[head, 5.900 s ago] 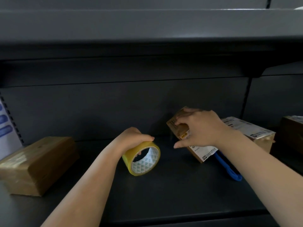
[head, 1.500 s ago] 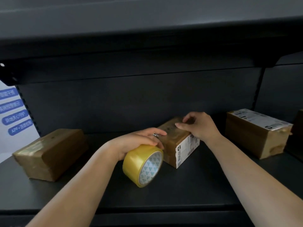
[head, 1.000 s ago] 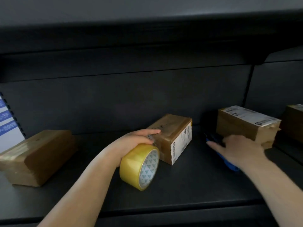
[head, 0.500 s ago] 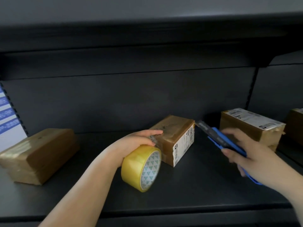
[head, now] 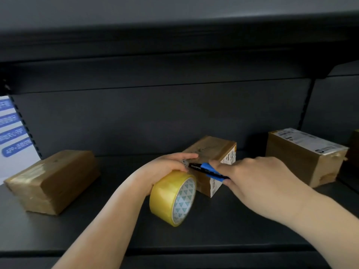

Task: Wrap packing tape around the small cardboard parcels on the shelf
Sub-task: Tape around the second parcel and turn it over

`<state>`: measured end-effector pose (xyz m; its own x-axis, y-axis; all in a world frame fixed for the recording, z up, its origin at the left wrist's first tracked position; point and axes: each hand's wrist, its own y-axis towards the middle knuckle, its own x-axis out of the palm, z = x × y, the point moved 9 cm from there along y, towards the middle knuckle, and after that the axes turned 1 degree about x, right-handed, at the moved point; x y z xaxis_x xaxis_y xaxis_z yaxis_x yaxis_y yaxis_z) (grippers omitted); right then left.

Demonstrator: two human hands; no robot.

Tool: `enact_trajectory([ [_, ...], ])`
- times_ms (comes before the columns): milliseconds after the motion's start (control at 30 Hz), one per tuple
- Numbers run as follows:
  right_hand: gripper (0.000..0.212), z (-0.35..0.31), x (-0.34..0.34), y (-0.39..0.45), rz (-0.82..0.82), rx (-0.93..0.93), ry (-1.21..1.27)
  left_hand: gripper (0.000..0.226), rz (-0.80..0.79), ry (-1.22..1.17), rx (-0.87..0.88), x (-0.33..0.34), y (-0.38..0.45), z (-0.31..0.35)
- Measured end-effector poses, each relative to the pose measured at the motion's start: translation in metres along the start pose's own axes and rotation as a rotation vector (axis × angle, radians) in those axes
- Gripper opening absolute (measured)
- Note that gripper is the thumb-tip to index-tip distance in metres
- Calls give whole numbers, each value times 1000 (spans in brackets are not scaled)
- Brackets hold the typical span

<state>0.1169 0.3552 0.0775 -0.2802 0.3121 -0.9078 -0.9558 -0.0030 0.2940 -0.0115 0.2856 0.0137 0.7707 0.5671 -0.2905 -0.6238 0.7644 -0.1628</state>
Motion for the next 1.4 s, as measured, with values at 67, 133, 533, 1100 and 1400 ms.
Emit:
enact_trajectory([
  [67, 55, -5, 2, 3, -12, 4, -40, 47, 0, 17, -1, 0, -1, 1],
  [133, 54, -6, 5, 2, -52, 5, -49, 46, 1, 44, -12, 1, -1, 2],
  [533, 72, 104, 43, -87, -146, 602, 1177, 42, 49, 73, -10, -5, 0, 2],
  [1100, 59, 65, 14, -12, 110, 383, 241, 42, 73, 152, -7, -10, -1, 5],
  [1400, 61, 17, 65, 78, -16, 149, 565, 41, 123, 168, 30, -14, -10, 6],
])
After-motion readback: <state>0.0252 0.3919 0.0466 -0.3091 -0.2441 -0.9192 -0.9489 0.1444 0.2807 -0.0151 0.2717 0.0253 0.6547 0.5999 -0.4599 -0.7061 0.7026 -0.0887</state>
